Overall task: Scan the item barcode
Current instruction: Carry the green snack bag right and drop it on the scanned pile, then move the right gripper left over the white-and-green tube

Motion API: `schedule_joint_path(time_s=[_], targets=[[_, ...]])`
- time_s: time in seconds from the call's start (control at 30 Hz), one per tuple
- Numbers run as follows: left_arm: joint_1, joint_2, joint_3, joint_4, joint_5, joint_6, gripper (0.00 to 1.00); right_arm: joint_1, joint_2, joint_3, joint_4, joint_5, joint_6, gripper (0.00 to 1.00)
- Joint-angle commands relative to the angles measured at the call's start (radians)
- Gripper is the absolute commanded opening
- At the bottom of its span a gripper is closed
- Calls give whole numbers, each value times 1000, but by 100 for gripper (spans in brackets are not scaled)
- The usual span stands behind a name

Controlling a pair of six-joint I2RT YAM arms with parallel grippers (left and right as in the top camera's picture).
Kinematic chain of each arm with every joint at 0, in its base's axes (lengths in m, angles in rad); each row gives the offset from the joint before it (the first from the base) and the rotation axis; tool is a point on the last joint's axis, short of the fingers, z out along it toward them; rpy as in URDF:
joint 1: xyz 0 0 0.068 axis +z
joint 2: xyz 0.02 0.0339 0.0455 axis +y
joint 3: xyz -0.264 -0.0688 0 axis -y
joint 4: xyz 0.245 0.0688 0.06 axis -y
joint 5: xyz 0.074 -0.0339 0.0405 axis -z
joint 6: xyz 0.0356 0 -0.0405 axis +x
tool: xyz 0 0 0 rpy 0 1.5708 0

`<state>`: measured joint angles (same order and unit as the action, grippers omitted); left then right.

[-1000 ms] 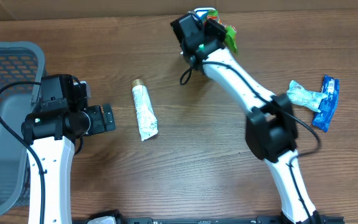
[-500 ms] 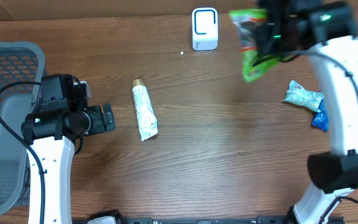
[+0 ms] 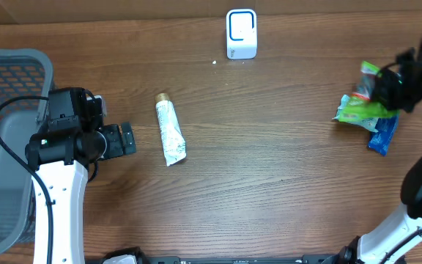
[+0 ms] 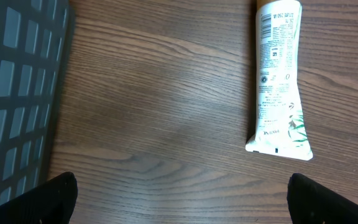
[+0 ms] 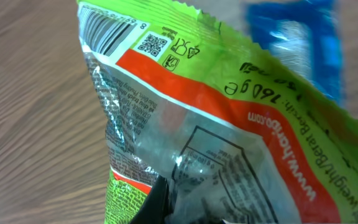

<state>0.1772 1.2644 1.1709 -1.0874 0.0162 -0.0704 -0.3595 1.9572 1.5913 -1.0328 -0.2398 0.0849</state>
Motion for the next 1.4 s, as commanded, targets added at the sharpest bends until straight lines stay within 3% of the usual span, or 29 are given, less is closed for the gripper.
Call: schedule_joint_path(time_s=[0.0, 0.07, 0.1, 0.13, 0.2, 0.23, 0.53, 0.6, 0.63, 0.87, 1.0, 1.13, 1.37], targets=[[-1, -2, 1, 0, 10, 19, 100, -26, -19, -43, 39, -34, 43, 4], [-1, -2, 1, 0, 10, 19, 100, -29, -19, -54, 44, -31, 42, 9], [-1, -2, 1, 0, 10, 19, 100, -29, -19, -54, 43, -31, 42, 20], [-1, -2, 1, 0, 10, 19, 100, -29, -19, -54, 42, -31, 42, 40], [-1, -2, 1, 0, 10, 19, 99, -29, -20, -49, 32, -33, 43, 66], [-1, -2, 1, 0, 10, 19, 100, -28, -20, -45, 26, -36, 43, 71], [-1, -2, 1, 0, 10, 18, 100, 31, -98, 147, -137, -116, -3, 73], [-1, -2, 1, 0, 10, 19, 100, 60, -113, 203, -178, -155, -2, 84], [-1, -2, 1, 0, 10, 19, 100, 80, -117, 228, -192, -199, -2, 100], [-1, -2, 1, 0, 10, 19, 100, 272, -110, 217, -126, -531, -2, 100], [-1, -2, 1, 0, 10, 19, 99, 480, -96, 162, -8, -471, -2, 100], [-1, -2, 1, 0, 10, 19, 100, 659, -68, 148, 87, -349, 1, 93], [-1, -2, 1, 0, 10, 19, 99, 890, 25, 148, 212, -212, 55, 91]])
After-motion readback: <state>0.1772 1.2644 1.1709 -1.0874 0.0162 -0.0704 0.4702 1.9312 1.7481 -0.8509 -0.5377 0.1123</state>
